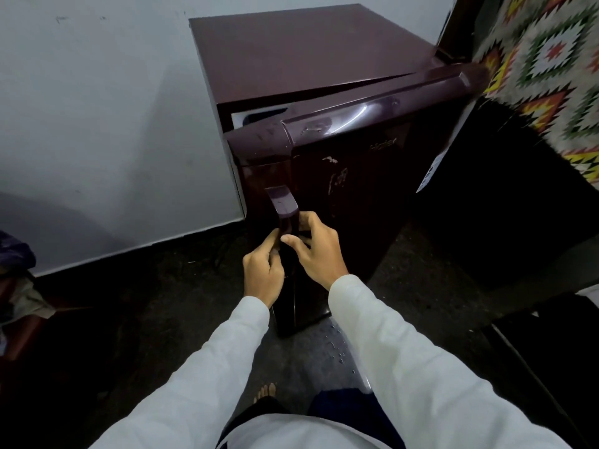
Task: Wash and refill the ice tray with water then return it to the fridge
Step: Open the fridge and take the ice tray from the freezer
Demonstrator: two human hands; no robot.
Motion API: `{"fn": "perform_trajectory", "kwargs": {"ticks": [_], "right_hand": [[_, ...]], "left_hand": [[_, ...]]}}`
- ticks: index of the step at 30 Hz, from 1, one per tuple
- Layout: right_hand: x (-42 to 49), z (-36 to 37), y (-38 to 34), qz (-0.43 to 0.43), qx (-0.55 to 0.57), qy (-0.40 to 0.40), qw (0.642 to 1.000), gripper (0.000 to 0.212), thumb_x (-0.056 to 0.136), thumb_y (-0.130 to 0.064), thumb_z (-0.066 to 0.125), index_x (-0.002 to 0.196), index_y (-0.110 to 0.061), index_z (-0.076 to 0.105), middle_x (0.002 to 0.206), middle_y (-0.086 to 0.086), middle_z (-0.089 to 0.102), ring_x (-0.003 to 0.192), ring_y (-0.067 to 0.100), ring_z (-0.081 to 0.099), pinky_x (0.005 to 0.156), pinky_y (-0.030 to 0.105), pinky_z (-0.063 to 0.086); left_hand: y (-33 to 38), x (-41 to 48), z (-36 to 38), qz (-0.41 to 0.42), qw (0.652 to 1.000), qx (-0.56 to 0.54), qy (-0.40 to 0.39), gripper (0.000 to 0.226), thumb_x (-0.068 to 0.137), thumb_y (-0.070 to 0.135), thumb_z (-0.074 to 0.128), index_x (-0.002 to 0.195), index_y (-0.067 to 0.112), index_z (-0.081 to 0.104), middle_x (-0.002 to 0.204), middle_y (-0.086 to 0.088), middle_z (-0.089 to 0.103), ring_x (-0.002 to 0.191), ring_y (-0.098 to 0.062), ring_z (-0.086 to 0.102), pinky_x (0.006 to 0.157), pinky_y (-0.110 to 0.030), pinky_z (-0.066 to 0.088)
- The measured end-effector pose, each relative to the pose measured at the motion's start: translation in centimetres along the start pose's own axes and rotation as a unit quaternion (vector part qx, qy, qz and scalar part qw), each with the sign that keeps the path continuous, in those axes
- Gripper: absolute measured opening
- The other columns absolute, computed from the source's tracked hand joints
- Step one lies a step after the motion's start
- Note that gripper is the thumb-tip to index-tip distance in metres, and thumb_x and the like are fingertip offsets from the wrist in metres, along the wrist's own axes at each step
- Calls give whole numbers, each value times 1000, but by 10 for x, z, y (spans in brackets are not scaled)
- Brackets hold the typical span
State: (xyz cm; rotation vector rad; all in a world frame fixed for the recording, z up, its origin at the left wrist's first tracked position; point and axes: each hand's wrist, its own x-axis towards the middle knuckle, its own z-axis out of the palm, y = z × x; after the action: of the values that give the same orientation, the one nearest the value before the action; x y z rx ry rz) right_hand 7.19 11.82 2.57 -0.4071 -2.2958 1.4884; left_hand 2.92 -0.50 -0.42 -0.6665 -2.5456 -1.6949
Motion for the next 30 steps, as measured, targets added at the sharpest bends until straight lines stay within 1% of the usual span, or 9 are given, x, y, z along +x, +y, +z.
{"fn": "perform_trajectory", "kwargs": {"ticks": [3, 6, 12, 16, 19, 21, 23, 26, 30], "right_hand": [[-31, -19, 4, -15, 2, 5, 1000, 32, 93, -16, 70, 122, -12, 56, 112, -4, 66, 106, 1, 63, 90, 17, 52], [-60, -40, 8, -8, 9, 11, 1000, 29, 92, -11, 69, 118, -15, 57, 108, -8, 66, 104, -1, 64, 88, 15, 51], [-110, -79, 19, 9, 3, 53, 999, 29, 91, -8, 70, 118, -9, 60, 107, -4, 68, 103, 3, 65, 88, 15, 51], [-145, -101, 25, 30, 1, 107, 994, 29, 91, -6, 69, 116, -17, 61, 108, -8, 69, 104, 2, 65, 88, 13, 49], [-171, -116, 28, 56, 2, 161, 985, 30, 92, -6, 67, 118, -19, 62, 110, -13, 68, 105, -6, 63, 89, 10, 48], [-189, -127, 30, 69, 0, 209, 975, 29, 91, -5, 69, 114, -20, 63, 108, -19, 65, 102, -14, 61, 87, 5, 45], [-209, -136, 35, 81, 4, 278, 957, 24, 89, -8, 72, 109, -17, 65, 106, -14, 69, 100, -8, 64, 87, 10, 49], [-242, -139, 44, 97, 5, 366, 926, 21, 85, -10, 77, 103, -15, 67, 101, -2, 70, 95, 5, 68, 86, 19, 55], [-272, -133, 49, 90, 14, 386, 918, 25, 82, -11, 79, 103, -17, 66, 100, 1, 69, 95, 13, 69, 85, 25, 57]], "left_hand": [[3, -29, 10, 26, 1000, -7, -9, 41, 96, -2, 47, 133, 5, 63, 127, -8, 69, 120, -16, 64, 105, -20, 47], [11, -57, 21, 47, 999, -11, -20, 39, 94, 3, 49, 129, 5, 66, 122, -7, 71, 115, -14, 67, 102, -29, 52], [36, -102, 36, 91, 991, -34, -89, 40, 95, 1, 53, 133, 6, 63, 128, 0, 67, 121, -7, 62, 103, -25, 50], [54, -124, 33, 91, 986, -69, -124, 37, 97, -1, 53, 130, 9, 65, 127, 2, 69, 122, -6, 63, 101, -24, 51], [64, -140, 29, 139, 981, -72, -119, 26, 95, -1, 56, 115, 5, 72, 113, 2, 74, 108, -10, 70, 89, -31, 58], [66, -150, 26, 174, 980, -64, -77, 18, 94, 1, 57, 100, 2, 73, 98, -1, 74, 92, -14, 72, 77, -36, 59], [67, -156, 25, 183, 981, -60, -31, 14, 93, 2, 58, 94, 1, 71, 91, -5, 70, 84, -17, 69, 72, -36, 57], [74, -166, 37, 172, 982, -72, -31, 15, 90, -1, 61, 103, 1, 67, 101, -7, 65, 94, -20, 66, 78, -37, 57], [84, -184, 59, 170, 972, -111, -118, 29, 90, -1, 62, 117, 5, 66, 119, -4, 61, 116, -20, 61, 88, -45, 58]]}}
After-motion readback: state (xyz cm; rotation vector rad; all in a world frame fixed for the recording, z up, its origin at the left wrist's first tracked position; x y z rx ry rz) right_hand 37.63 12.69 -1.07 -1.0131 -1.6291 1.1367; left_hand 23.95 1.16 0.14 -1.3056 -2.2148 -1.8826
